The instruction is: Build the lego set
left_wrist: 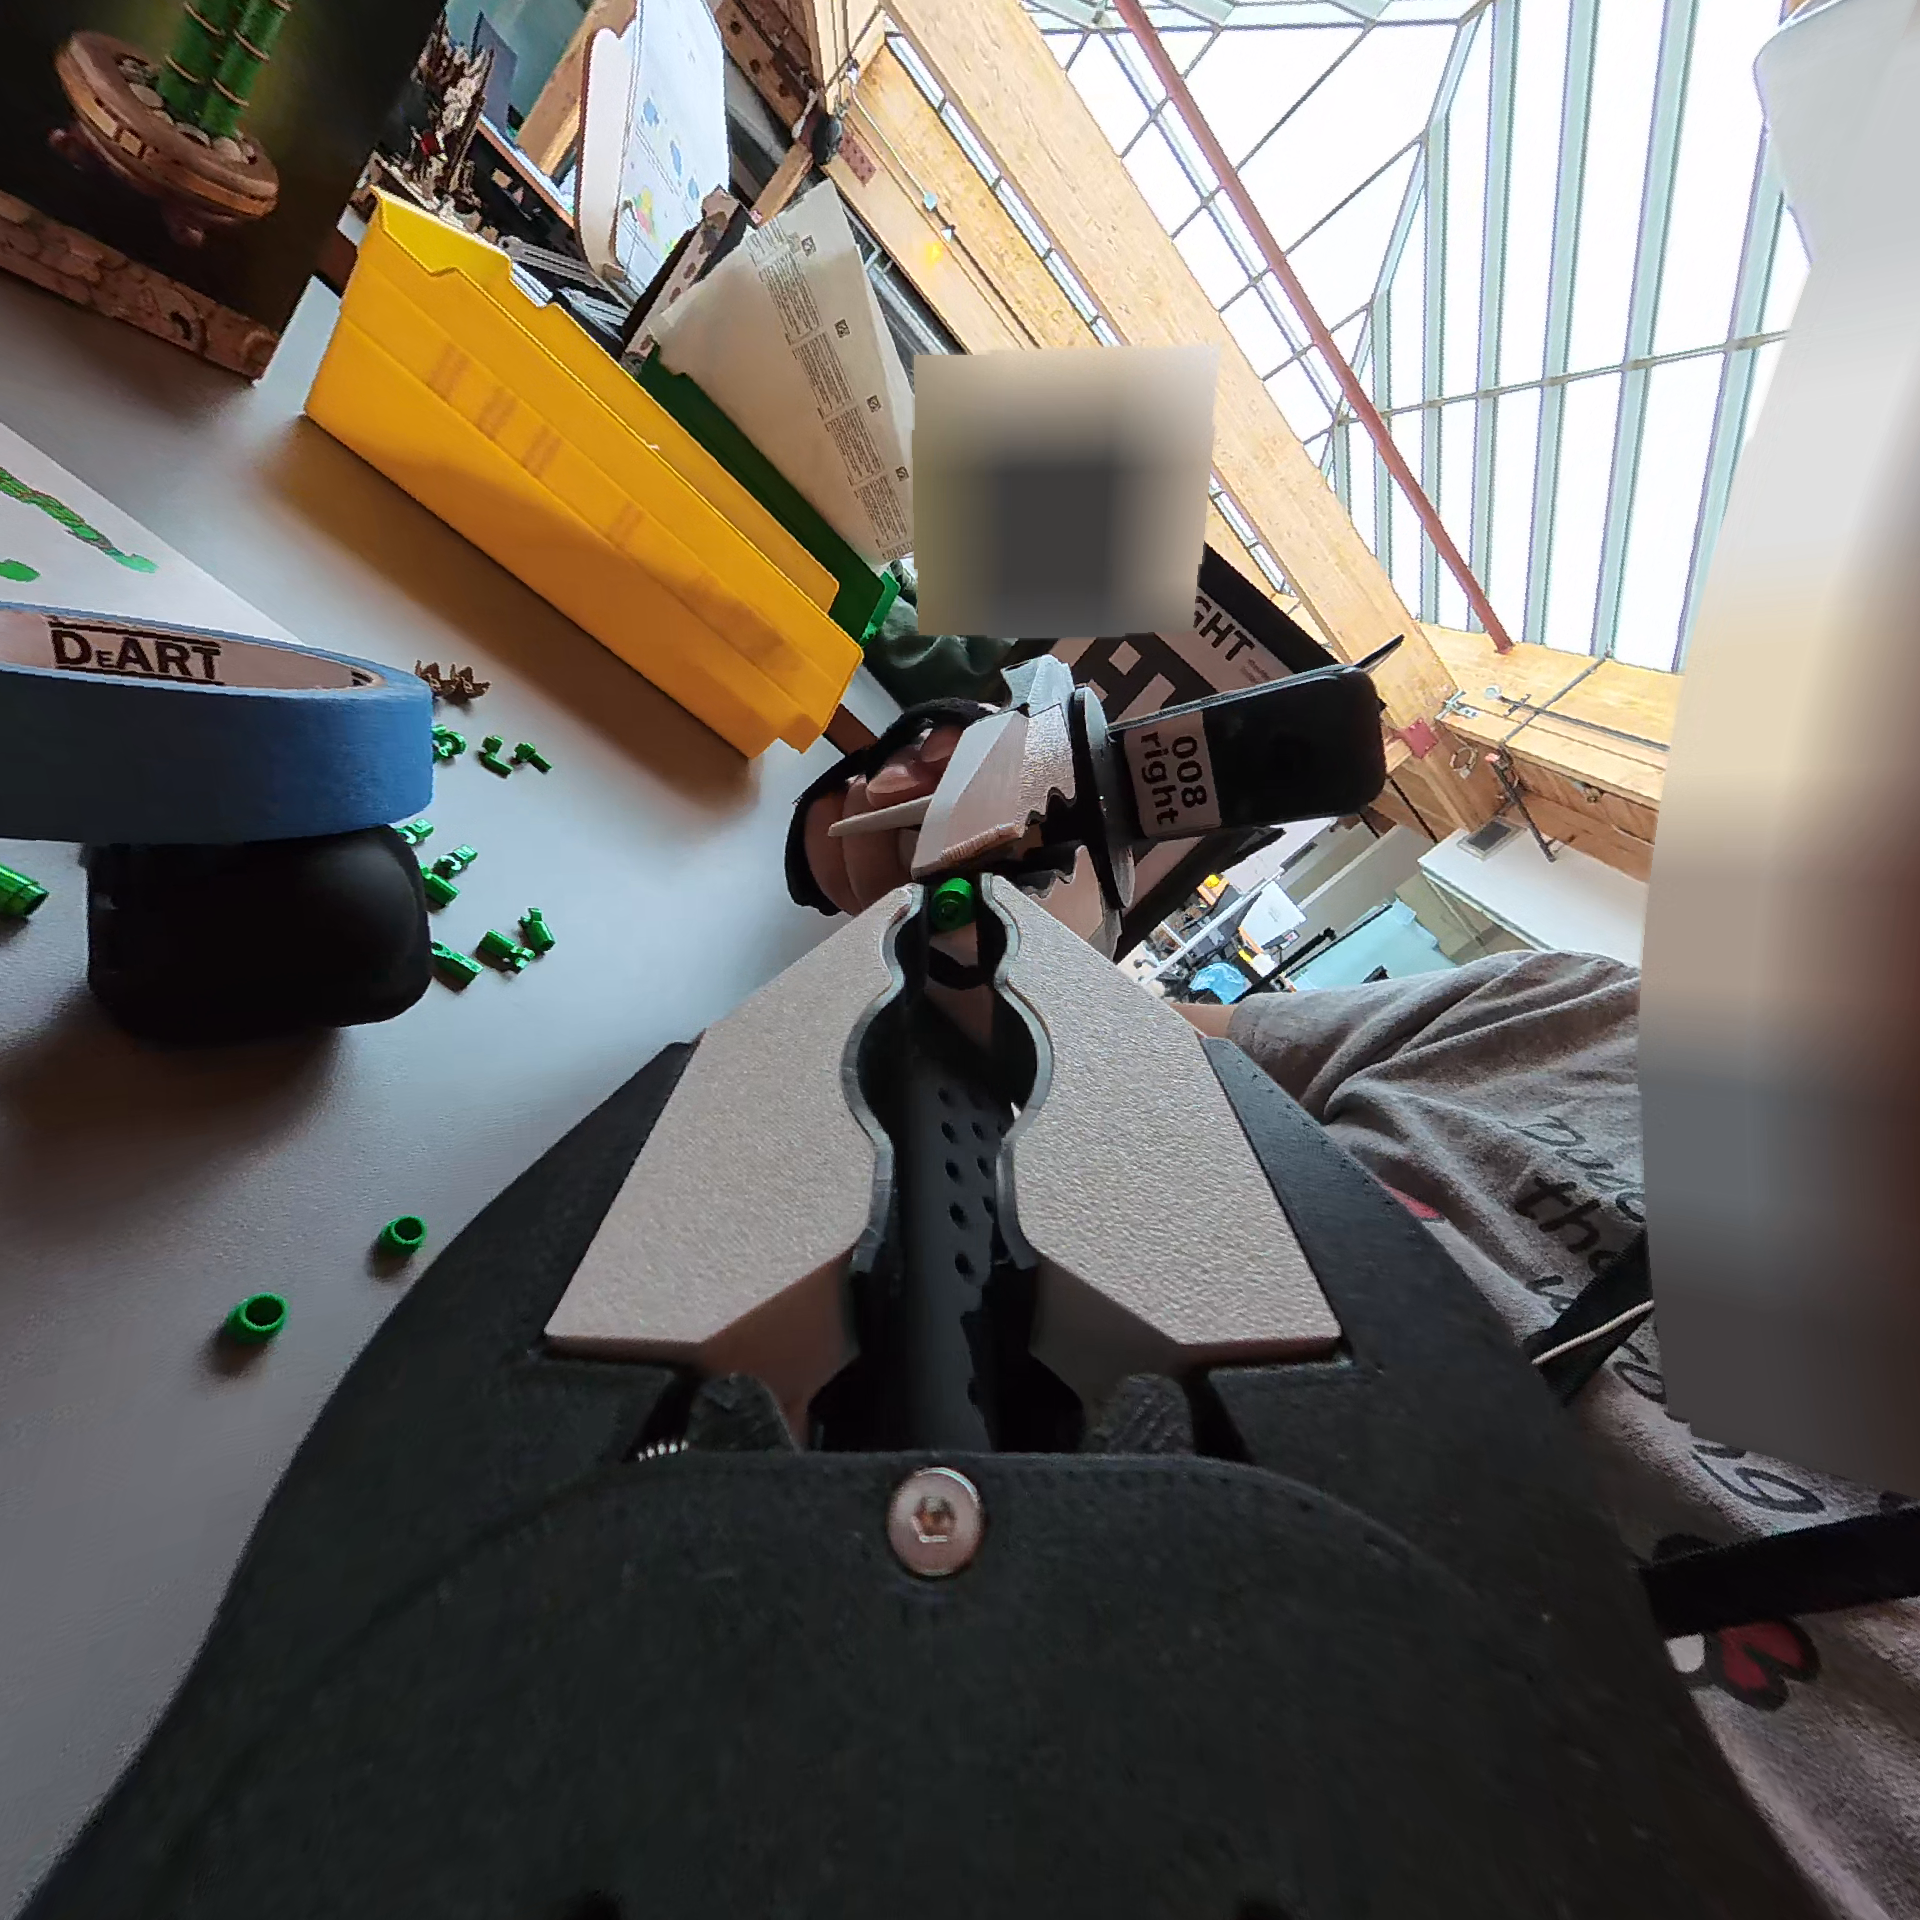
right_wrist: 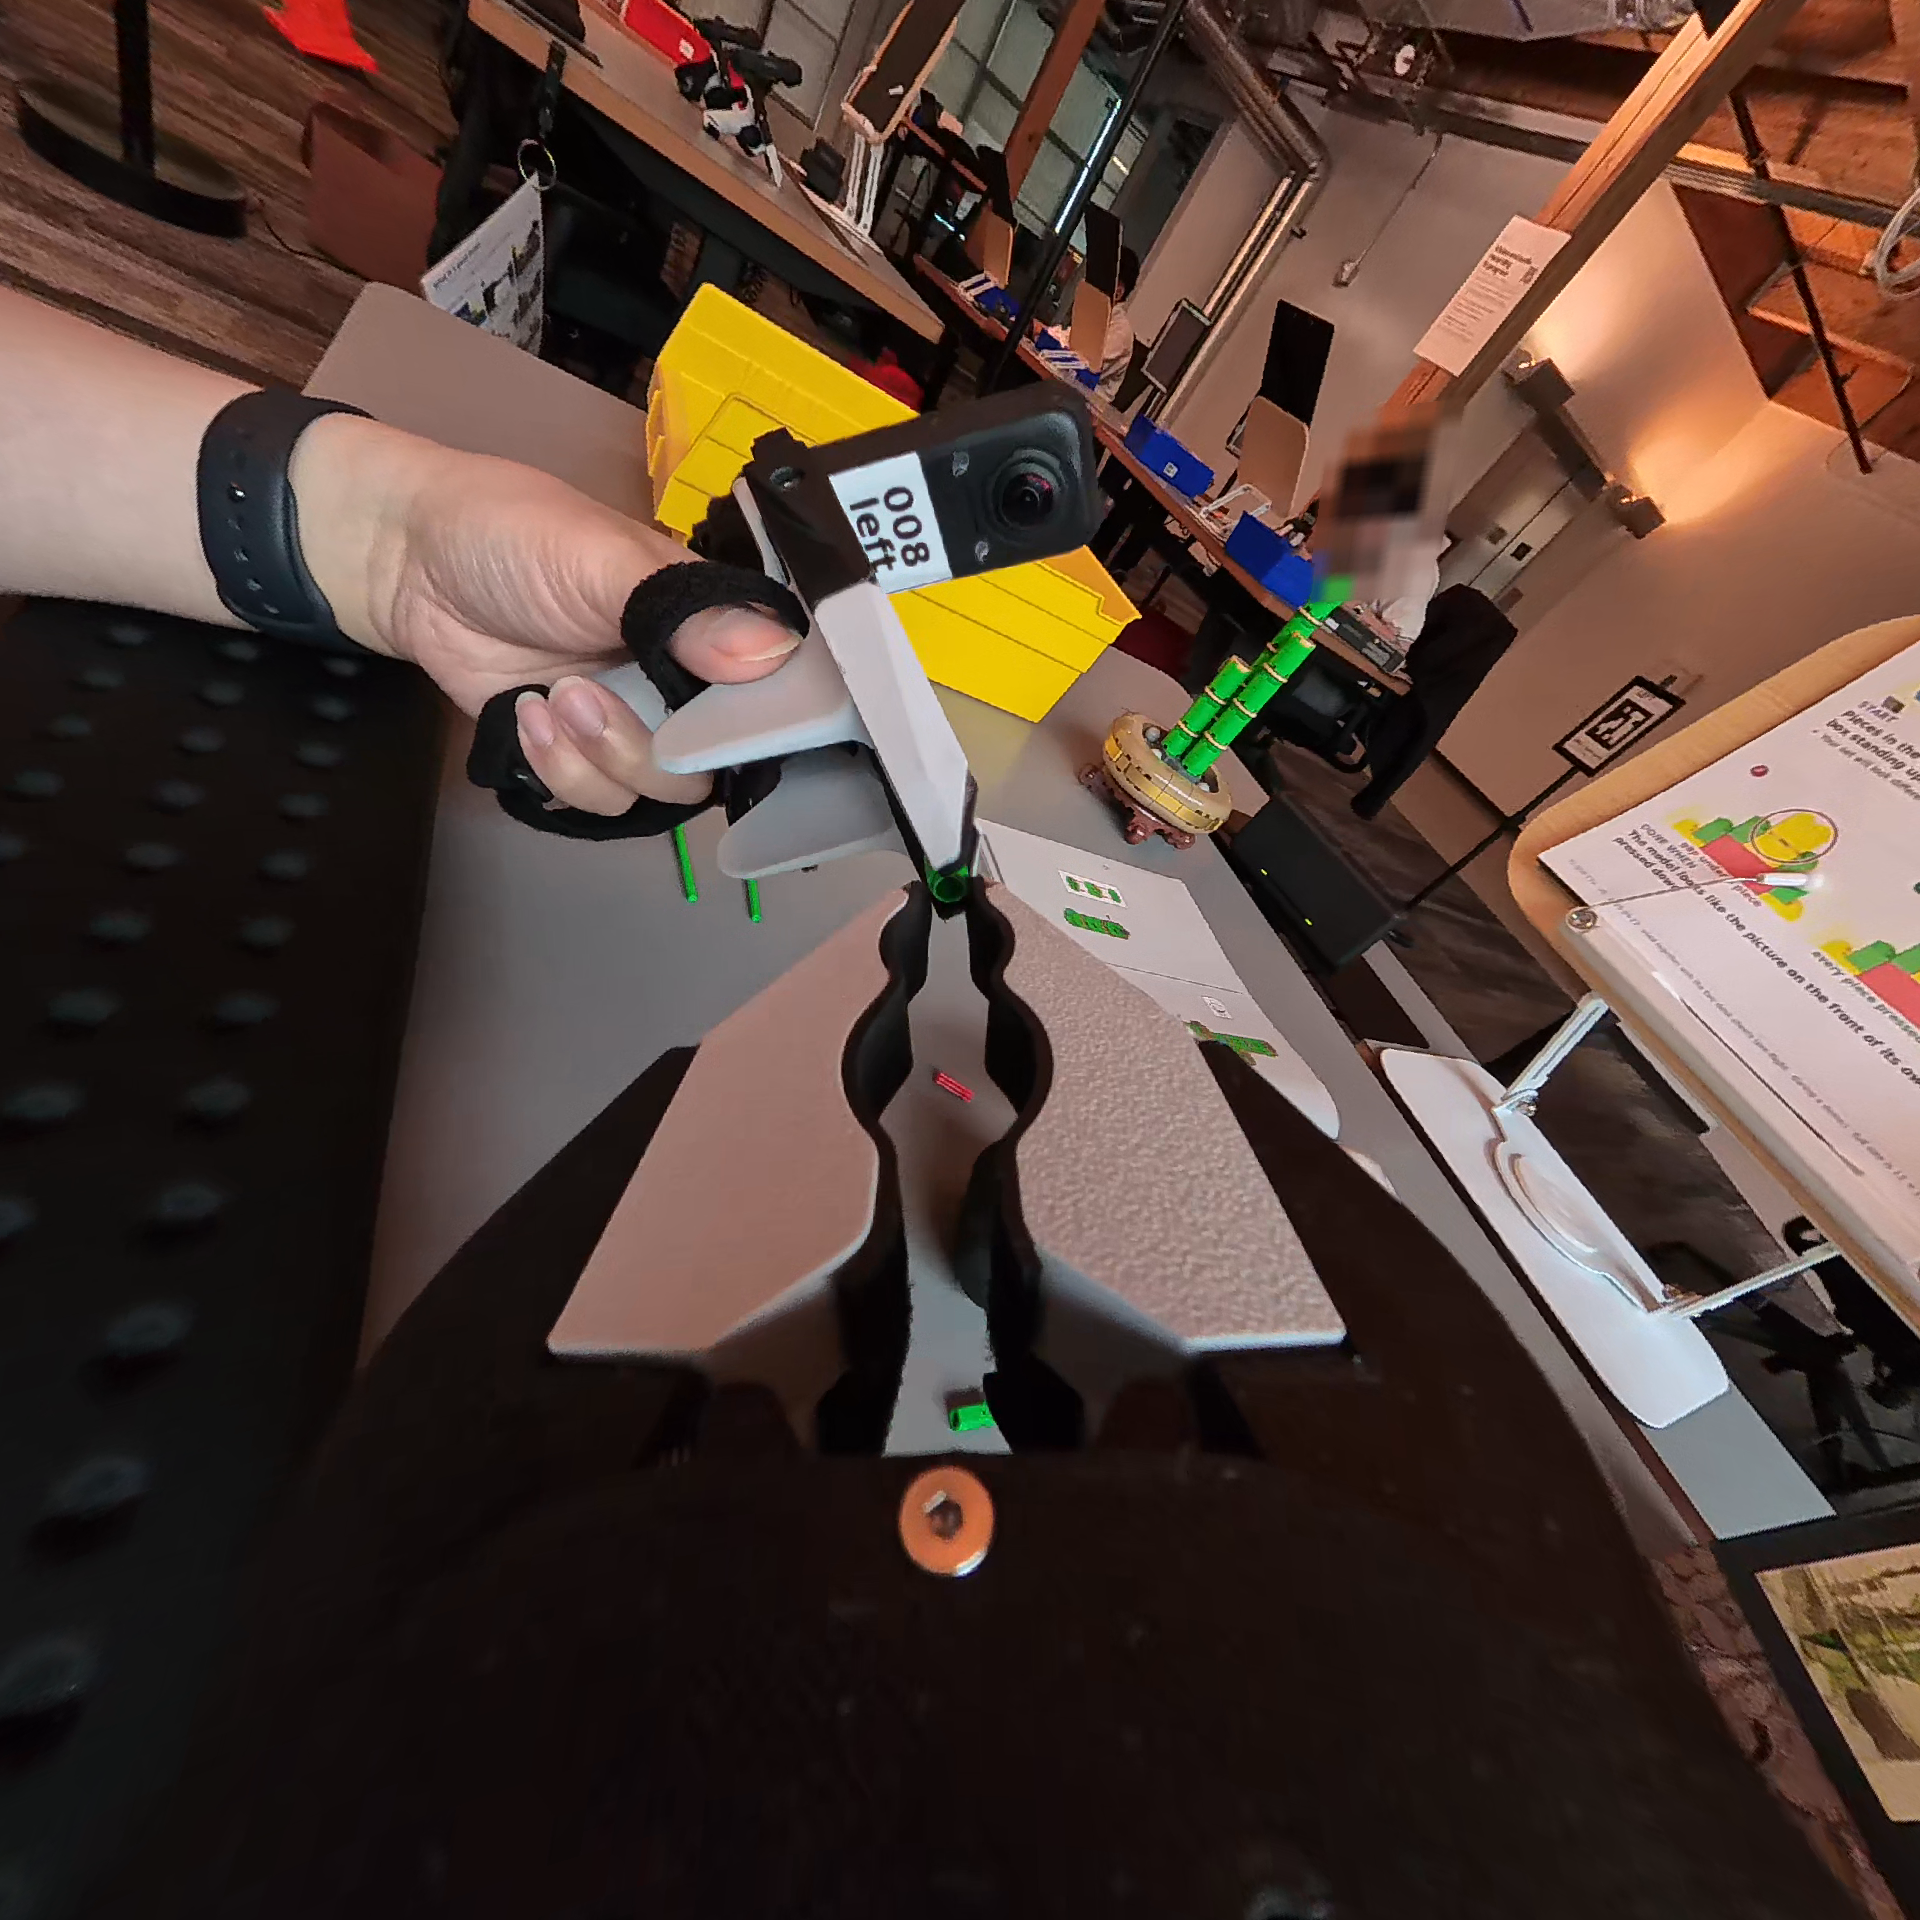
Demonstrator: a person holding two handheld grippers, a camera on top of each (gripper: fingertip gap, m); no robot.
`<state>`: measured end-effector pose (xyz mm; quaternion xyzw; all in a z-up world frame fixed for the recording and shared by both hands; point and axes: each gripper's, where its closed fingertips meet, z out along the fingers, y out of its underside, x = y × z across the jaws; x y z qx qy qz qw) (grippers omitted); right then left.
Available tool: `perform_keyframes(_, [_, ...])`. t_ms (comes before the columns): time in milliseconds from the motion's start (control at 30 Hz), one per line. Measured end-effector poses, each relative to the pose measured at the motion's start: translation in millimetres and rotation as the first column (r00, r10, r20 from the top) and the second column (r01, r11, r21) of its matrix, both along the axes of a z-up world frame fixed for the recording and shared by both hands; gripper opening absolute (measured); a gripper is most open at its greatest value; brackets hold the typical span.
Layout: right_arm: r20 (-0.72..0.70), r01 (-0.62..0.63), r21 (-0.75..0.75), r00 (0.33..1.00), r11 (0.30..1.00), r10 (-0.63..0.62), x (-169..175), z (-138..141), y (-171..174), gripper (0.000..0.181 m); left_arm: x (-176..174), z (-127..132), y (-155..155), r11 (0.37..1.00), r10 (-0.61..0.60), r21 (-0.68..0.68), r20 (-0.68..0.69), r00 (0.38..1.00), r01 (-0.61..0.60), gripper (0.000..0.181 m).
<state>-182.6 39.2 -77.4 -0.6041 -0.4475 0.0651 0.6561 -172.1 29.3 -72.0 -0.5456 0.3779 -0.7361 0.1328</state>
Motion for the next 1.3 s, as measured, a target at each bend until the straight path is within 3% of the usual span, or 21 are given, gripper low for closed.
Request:
perform_keyframes(200, [-0.059,-0.035,-0.036,0.998,0.999,0.032,3,4,-3,0.005,-5,7,5,0.998,0.002,-0.057,0.04,0.999,0.001,0.004])
perform_keyframes(367, [-0.153,-0.125,-0.164,0.983,0.978,0.1,9,3,-8,0.005,-6,7,5,0.998,-0.011,-0.066,0.038,0.999,0.014,0.007])
perform_keyframes(433, [-0.21,-0.22,-0.29,0.964,0.931,0.163,10,-3,-14,0.005,-3,0,1,1.0,-0.019,-0.012,-0.001,1.0,0.019,0.011])
perform_keyframes(533, [-0.317,-0.399,-0.484,0.91,0.779,0.269,13,-11,-28,0.005,1,-11,-13,0.996,-0.077,0.047,-0.058,0.995,0.08,0.019])
perform_keyframes(633, [-0.405,-0.515,-0.526,0.852,0.677,0.333,15,-3,-37,0.005,5,-22,-26,0.987,-0.144,0.052,-0.112,0.983,0.151,0.019])
perform_keyframes(767, [-0.367,-0.518,-0.493,0.852,0.699,0.372,17,0,-40,0.005,1,-4,-36,0.957,-0.26,-0.136,-0.008,0.966,0.256,0.016])
perform_keyframes(900, [-0.348,-0.517,-0.461,0.853,0.722,0.389,15,0,-41,0.005,1,1,-32,0.916,-0.289,-0.277,0.041,0.956,0.289,0.011])
perform_keyframes(1300, [-0.227,-0.465,-0.522,0.884,0.715,0.409,10,-23,-43,0.005,9,-22,-40,0.918,-0.321,-0.274,-0.081,0.944,0.289,0.006])
